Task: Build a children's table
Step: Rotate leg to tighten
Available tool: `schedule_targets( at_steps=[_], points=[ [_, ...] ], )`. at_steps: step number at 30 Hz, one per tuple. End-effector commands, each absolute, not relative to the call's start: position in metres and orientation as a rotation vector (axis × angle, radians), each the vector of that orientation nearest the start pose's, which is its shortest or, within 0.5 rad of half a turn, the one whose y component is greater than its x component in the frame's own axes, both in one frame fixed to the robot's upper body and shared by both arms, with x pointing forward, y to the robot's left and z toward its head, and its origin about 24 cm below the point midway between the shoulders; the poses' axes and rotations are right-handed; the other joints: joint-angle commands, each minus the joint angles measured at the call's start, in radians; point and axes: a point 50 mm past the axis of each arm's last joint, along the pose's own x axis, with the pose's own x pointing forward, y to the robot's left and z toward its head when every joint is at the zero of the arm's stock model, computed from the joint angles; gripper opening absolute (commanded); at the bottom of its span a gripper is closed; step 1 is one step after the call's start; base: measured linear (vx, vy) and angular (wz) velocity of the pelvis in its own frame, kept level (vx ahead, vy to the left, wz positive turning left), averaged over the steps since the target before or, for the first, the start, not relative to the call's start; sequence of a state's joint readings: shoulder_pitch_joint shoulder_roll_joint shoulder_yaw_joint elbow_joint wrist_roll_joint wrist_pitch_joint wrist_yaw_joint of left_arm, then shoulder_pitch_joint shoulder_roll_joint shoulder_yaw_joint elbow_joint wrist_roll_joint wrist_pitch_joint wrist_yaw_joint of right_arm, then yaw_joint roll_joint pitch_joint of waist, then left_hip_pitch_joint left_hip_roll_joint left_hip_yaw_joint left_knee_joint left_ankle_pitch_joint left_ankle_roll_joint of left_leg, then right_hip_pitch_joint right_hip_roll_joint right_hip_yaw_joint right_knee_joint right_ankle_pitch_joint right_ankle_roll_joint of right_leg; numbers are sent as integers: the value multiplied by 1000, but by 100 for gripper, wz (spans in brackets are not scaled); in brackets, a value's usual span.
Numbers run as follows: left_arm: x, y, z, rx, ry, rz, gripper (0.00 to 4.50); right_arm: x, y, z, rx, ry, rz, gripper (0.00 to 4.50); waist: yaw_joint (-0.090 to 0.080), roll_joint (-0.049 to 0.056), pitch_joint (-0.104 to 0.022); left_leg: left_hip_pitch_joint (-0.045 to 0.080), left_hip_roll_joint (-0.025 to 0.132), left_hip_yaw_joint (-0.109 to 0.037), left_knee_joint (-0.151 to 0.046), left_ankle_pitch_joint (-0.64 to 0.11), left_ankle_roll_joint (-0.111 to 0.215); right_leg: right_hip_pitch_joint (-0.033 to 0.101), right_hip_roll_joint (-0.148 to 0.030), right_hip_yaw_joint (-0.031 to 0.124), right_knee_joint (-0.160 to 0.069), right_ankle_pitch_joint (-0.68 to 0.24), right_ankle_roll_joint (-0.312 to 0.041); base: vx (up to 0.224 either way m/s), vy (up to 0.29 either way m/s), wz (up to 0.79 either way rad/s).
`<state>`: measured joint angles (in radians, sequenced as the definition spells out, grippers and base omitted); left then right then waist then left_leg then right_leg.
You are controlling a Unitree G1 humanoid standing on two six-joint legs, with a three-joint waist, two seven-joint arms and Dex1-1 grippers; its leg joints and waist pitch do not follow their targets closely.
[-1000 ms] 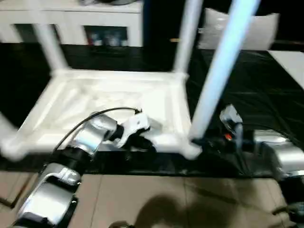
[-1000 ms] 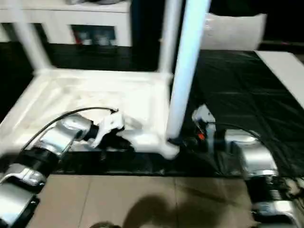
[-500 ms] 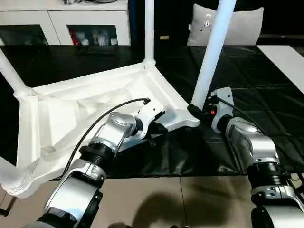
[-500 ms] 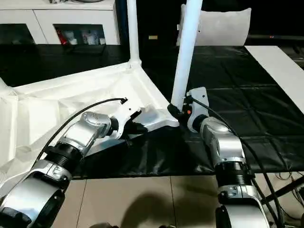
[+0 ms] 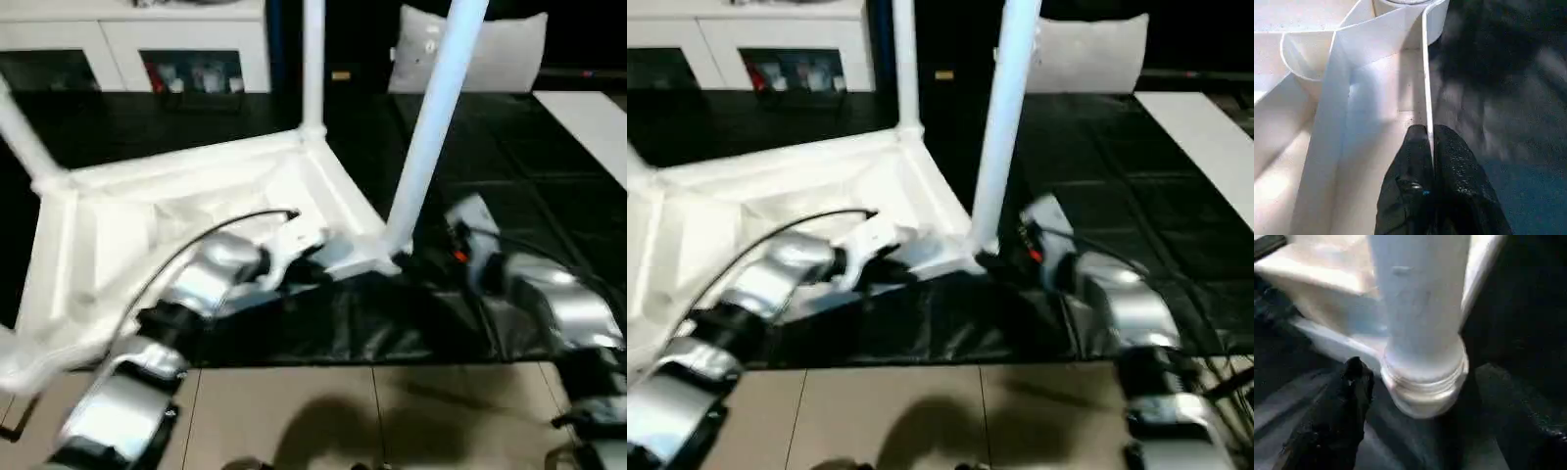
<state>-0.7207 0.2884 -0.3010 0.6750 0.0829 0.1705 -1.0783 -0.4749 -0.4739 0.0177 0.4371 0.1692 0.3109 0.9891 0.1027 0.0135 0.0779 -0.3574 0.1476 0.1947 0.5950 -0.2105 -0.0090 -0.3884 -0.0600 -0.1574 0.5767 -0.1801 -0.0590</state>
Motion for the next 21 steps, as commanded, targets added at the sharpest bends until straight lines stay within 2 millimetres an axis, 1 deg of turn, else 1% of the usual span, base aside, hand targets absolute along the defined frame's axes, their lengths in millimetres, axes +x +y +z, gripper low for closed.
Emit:
schedule_targets(
  at_steps=[1,2,3,4,5,8,9,10,11,13,14,15,16,17,19,20,21],
  points=[
    [333,102,68,479,426,-1335,0,311,-197,79,-174,338,1021,360,10,-17,-78,4,112,-51,-56,-52,129,64,-141,90,-68,-213,-108,0,0,0],
    [332,105,67,494,432,-1359,0,308,-198,79,-192,341,1061,360,12,-15,-77,4,110,-50,-55,-53,131,63,-140,89,-69,-216,-109,0,0,0],
    [329,109,66,528,444,-1400,0,305,-199,80,-206,344,1121,360,17,-15,-80,5,112,-50,-54,-53,130,62,-143,91,-67,-219,-108,0,0,0],
    [329,110,66,538,448,-1412,0,304,-199,80,-208,344,1138,360,22,-15,-81,4,111,-49,-54,-50,132,63,-141,90,-65,-216,-108,0,0,0],
    [326,114,65,565,458,-1453,0,303,-198,80,-214,345,1179,360,22,-15,-80,3,113,-50,-55,-50,134,62,-141,91,-65,-215,-109,0,0,0],
    [323,120,64,603,472,-1517,0,301,-198,80,-234,347,1237,360,27,-14,-81,6,115,-49,-55,-57,124,59,-143,92,-65,-226,-113,0,0,0],
    [322,121,64,616,479,-1533,0,299,-198,80,-229,354,1266,360,33,-16,-83,8,114,-48,-54,-56,123,59,-143,92,-65,-231,-113,0,0,0],
    [321,123,64,624,484,-1545,0,297,-198,79,-225,359,1288,334,43,-15,-83,11,118,-48,-54,-53,120,56,-143,93,-63,-228,-114,0,0,0],
    [320,124,64,634,488,-1568,0,296,-198,80,-215,363,1315,326,44,-16,-82,12,120,-48,-55,-51,119,55,-142,94,-63,-224,-116,0,0,0],
    [317,126,64,646,497,-1606,0,294,-197,80,-205,364,1354,326,50,-16,-84,11,122,-50,-55,-45,117,56,-146,94,-58,-212,-122,0,0,0],
    [317,127,64,647,497,-1607,0,294,-197,80,-205,364,1355,321,50,-17,-84,10,122,-50,-55,-45,117,57,-147,95,-58,-207,-123,0,0,0],
    [316,127,65,650,500,-1618,0,294,-197,81,-205,363,1364,307,51,-16,-84,10,123,-51,-55,-43,116,56,-146,94,-56,-200,-125,0,0,0],
    [316,129,65,661,500,-1628,0,294,-197,80,-204,358,1383,292,51,-18,-83,9,121,-50,-55,-45,113,56,-146,94,-55,-199,-126,0,0,0],
    [316,129,65,662,499,-1630,0,294,-196,80,-202,358,1387,282,51,-20,-82,8,117,-48,-54,-52,109,57,-149,95,-58,-213,-122,0,0,0],
    [316,129,65,662,495,-1636,0,294,-196,79,-194,356,1400,271,52,-22,-82,7,115,-47,-54,-49,107,59,-146,93,-61,-231,-114,0,0,0],
    [316,129,65,662,494,-1637,0,294,-196,78,-191,356,1401,260,52,-22,-82,7,115,-47,-54,-49,107,59,-146,93,-61,-231,-114,0,0,0],
    [317,129,65,662,493,-1639,0,294,-195,78,-189,355,1403,260,52,-20,-83,7,115,-48,-54,-47,107,59,-145,93,-61,-234,-111,0,0,0]
  ],
)
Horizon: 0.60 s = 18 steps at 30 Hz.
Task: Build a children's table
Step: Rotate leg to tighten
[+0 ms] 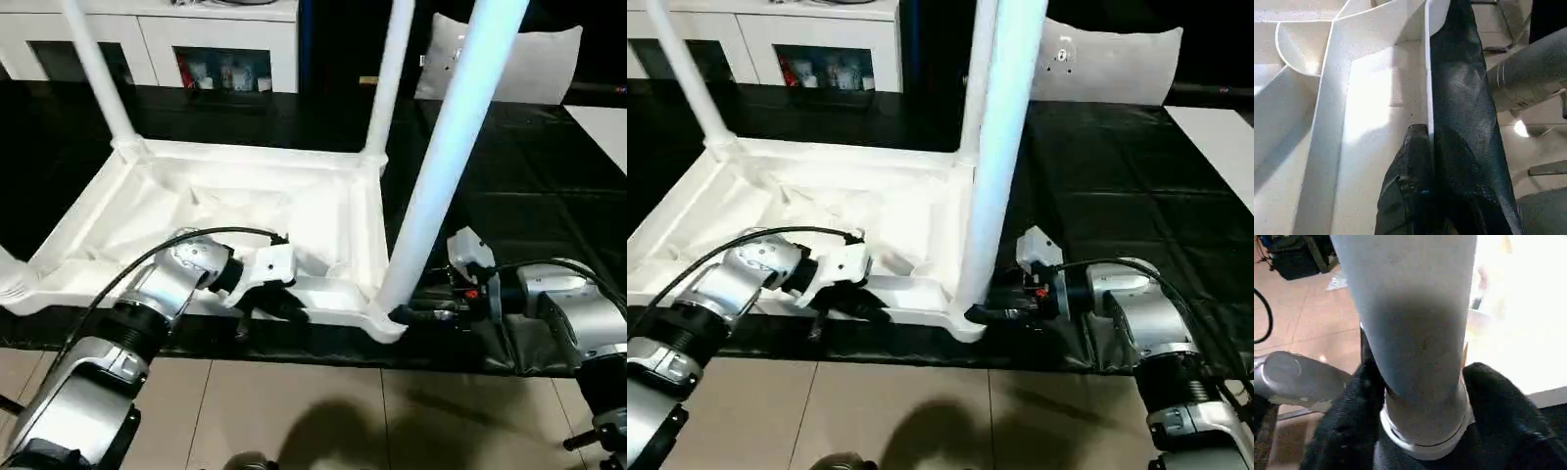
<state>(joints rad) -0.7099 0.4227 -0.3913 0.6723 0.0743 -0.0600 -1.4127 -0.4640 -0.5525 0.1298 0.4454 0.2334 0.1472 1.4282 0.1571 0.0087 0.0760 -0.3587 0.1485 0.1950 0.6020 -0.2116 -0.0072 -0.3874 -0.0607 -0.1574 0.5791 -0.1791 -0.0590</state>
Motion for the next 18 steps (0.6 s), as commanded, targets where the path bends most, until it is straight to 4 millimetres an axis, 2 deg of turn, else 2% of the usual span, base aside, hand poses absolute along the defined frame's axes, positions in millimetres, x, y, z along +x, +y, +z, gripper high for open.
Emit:
schedule_targets(
  at_steps=[1,8,11,12,13,14,17,18],
  points=[
    [317,129,65,661,492,-1641,0,294,-195,77,-187,357,1404,236,-3,-17,-80,9,116,-49,-61,-42,108,57,-143,92,-63,-230,-109,0,0,0],
    [316,128,65,631,486,-1648,0,291,-197,71,-118,374,1435,198,-2,-16,-80,8,116,-49,-60,-30,117,56,-142,92,-60,-212,-117,0,0,0],
    [316,127,65,620,485,-1642,0,290,-197,70,-62,370,1441,195,-2,-18,-81,9,116,-49,-60,-29,121,57,-142,92,-59,-210,-120,0,0,0],
    [316,126,64,608,485,-1635,0,289,-197,69,-38,367,1442,195,-1,-14,-80,9,115,-49,-60,-31,118,57,-142,92,-60,-216,-119,0,0,0],
    [317,123,64,581,486,-1616,0,289,-196,68,-5,361,1435,194,0,-10,-80,9,116,-49,-60,-31,118,56,-142,92,-61,-213,-121,0,0,0],
    [318,121,64,552,491,-1594,0,289,-196,67,15,358,1421,194,0,-12,-80,10,118,-49,-60,-31,117,56,-142,92,-61,-209,-123,0,0,0],
    [320,114,66,485,484,-1548,0,289,-190,60,41,361,1351,194,2,-9,-78,11,120,-50,-61,-38,112,56,-144,92,-61,-206,-131,0,0,0],
    [321,112,67,476,483,-1537,0,290,-187,58,43,363,1321,194,1,-11,-75,12,119,-50,-63,-56,104,55,-145,91,-68,-237,-127,0,0,0]
  ],
)
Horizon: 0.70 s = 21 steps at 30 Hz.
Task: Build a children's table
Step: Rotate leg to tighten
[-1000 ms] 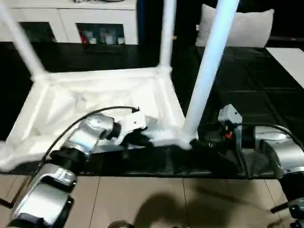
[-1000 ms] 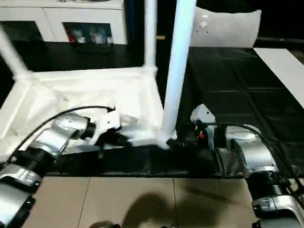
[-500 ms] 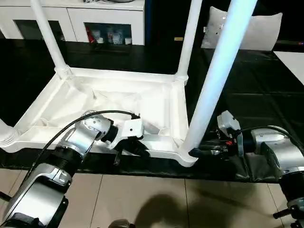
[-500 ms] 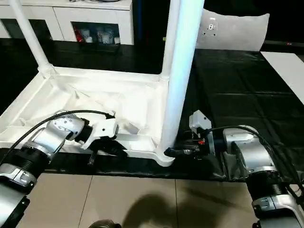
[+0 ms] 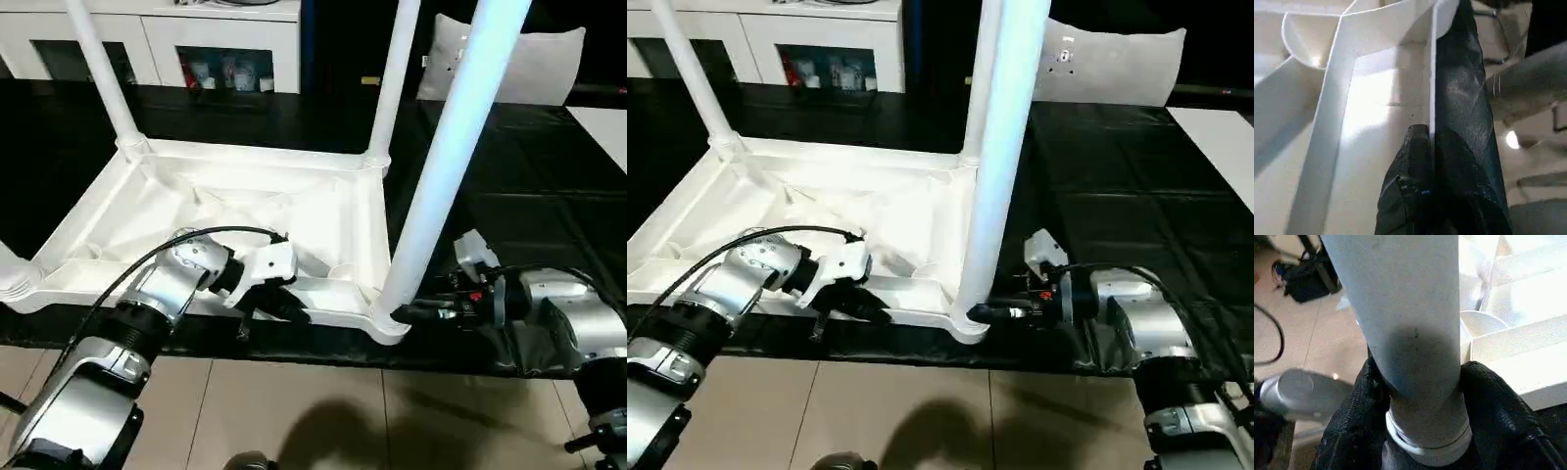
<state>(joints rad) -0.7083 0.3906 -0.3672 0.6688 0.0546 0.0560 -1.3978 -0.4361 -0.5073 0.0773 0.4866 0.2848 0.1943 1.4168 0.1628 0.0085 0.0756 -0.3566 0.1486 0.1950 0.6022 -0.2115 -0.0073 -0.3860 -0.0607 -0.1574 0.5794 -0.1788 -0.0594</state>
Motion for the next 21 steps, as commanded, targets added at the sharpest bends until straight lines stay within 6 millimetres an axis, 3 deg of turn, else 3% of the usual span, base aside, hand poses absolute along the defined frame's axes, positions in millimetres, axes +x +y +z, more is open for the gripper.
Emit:
schedule_targets(
  at_steps=[1,3,4,5,7,11,12,15,16,20,21],
  points=[
    [322,107,67,450,486,-1505,0,295,-182,53,43,358,1239,194,-7,-7,-70,13,118,-52,-68,-85,79,53,-147,90,-77,-298,-117,0,0,0],
    [323,105,68,438,489,-1493,0,297,-180,52,41,353,1207,194,-16,-11,-66,15,114,-52,-71,-118,58,57,-147,88,-88,-362,-100,0,0,0],
    [327,94,69,399,463,-1423,0,308,-174,45,47,346,1067,194,-26,-10,-66,17,113,-52,-71,-127,45,55,-148,89,-90,-381,-96,0,0,0],
    [327,94,69,399,463,-1423,0,308,-174,45,47,346,1067,194,-26,-10,-66,17,113,-52,-71,-127,45,55,-148,89,-90,-381,-96,0,0,0],
    [329,86,70,375,447,-1374,0,313,-168,40,65,354,986,194,-47,-13,-64,15,109,-58,-73,-135,33,58,-148,86,-96,-399,-91,0,0,0],
    [335,66,68,279,448,-1225,0,325,-159,31,76,369,831,194,-64,-14,-64,13,102,-52,-68,-115,48,57,-145,86,-97,-387,-107,0,0,0],
    [336,63,68,258,451,-1192,0,327,-156,30,69,369,802,194,-64,-16,-62,13,97,-51,-66,-112,61,59,-143,86,-102,-400,-95,0,0,0],
    [339,47,70,238,442,-1096,0,339,-137,44,60,340,643,194,-72,-16,-63,13,103,-55,-71,-102,70,55,-138,86,-97,-384,-90,0,0,0],
    [339,46,71,248,438,-1090,0,340,-135,49,56,316,623,194,-71,-11,-64,13,102,-55,-71,-97,73,55,-140,90,-95,-360,-92,0,0,0],
    [338,50,70,302,433,-1098,0,341,-141,58,110,267,605,194,-67,-11,-67,8,101,-52,-70,-80,95,57,-141,92,-90,-314,-94,0,0,0],
    [338,52,69,319,434,-1098,0,340,-144,61,127,258,601,227,-68,-10,-66,9,104,-53,-71,-82,97,56,-140,92,-90,-309,-94,0,0,0]
  ],
)
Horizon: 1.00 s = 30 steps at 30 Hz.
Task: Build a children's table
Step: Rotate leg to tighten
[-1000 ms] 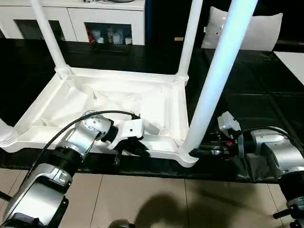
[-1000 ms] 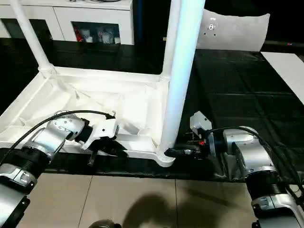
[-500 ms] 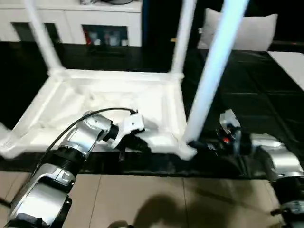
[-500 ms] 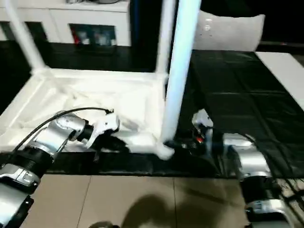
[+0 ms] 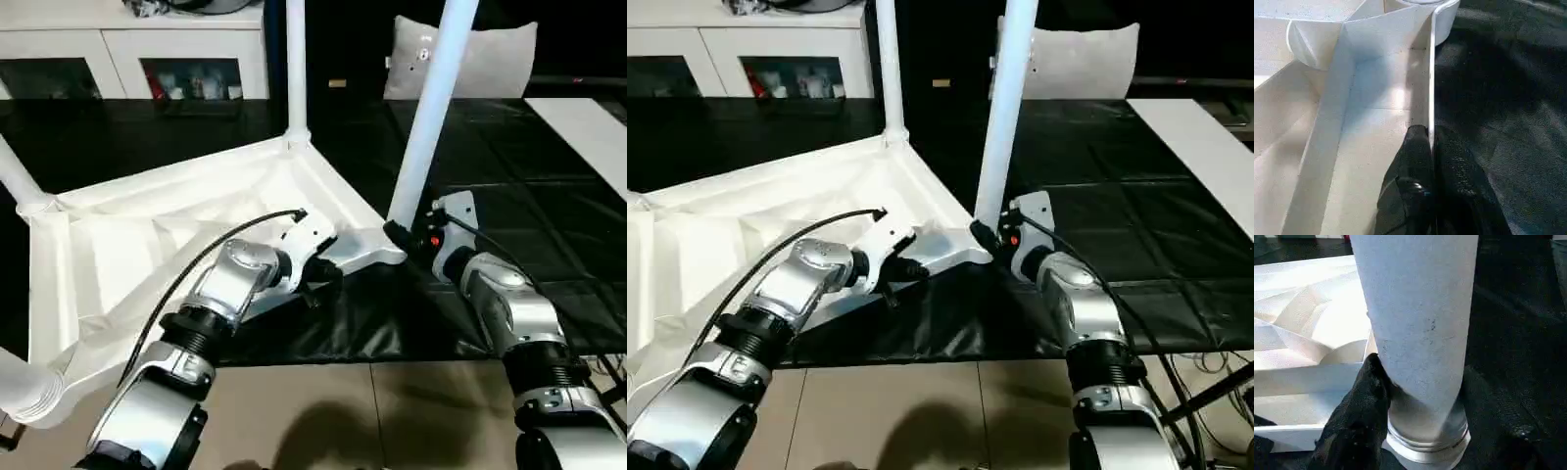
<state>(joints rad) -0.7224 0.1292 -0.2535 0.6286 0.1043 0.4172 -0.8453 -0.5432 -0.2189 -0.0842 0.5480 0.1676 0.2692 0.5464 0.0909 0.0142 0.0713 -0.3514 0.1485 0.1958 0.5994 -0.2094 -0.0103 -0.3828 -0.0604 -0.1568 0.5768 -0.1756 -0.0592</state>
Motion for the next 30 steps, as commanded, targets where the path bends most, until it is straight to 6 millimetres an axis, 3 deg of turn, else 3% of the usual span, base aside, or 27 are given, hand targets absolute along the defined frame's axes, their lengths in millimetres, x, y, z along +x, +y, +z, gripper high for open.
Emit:
schedule_targets(
  at_steps=[1,3,6,7,13,17,24,27,30],
  points=[
    [338,55,69,331,434,-1098,0,340,-146,64,132,246,605,227,6,-9,-63,4,107,-56,-69,-84,102,52,-140,92,-85,-290,-98,0,0,0],
    [338,58,68,339,436,-1094,0,338,-150,67,123,238,609,268,5,-12,-64,1,109,-57,-69,-74,105,55,-141,93,-79,-257,-106,0,0,0],
    [339,70,68,362,440,-1090,0,333,-167,72,41,238,646,282,7,-12,-66,-1,105,-55,-66,-66,115,56,-142,92,-74,-222,-120,0,0,0],
    [340,72,68,367,441,-1093,0,332,-170,73,32,239,655,307,8,-12,-64,-2,105,-54,-66,-66,117,56,-141,92,-75,-226,-118,0,0,0],
    [338,89,65,415,459,-1153,0,318,-187,80,-40,284,840,356,10,-15,-59,-1,100,-53,-65,-93,122,54,-137,87,-91,-320,-79,0,0,0],
    [332,98,63,467,476,-1265,0,308,-192,86,-94,306,975,391,17,-13,-61,-1,107,-55,-66,-94,125,52,-137,88,-84,-300,-75,0,0,0],
    [325,118,65,585,508,-1428,0,302,-200,95,-176,341,1112,397,36,-10,-61,5,112,-53,-67,-102,109,46,-140,91,-83,-303,-86,0,0,0],
    [323,126,64,623,537,-1467,0,301,-203,96,-212,362,1151,397,51,-11,-64,7,115,-52,-67,-97,98,46,-142,92,-80,-299,-91,0,0,0],
    [319,131,66,645,547,-1544,0,297,-203,96,-210,371,1219,397,56,-15,-66,4,113,-52,-67,-93,98,49,-145,93,-76,-289,-91,0,0,0]
  ],
)
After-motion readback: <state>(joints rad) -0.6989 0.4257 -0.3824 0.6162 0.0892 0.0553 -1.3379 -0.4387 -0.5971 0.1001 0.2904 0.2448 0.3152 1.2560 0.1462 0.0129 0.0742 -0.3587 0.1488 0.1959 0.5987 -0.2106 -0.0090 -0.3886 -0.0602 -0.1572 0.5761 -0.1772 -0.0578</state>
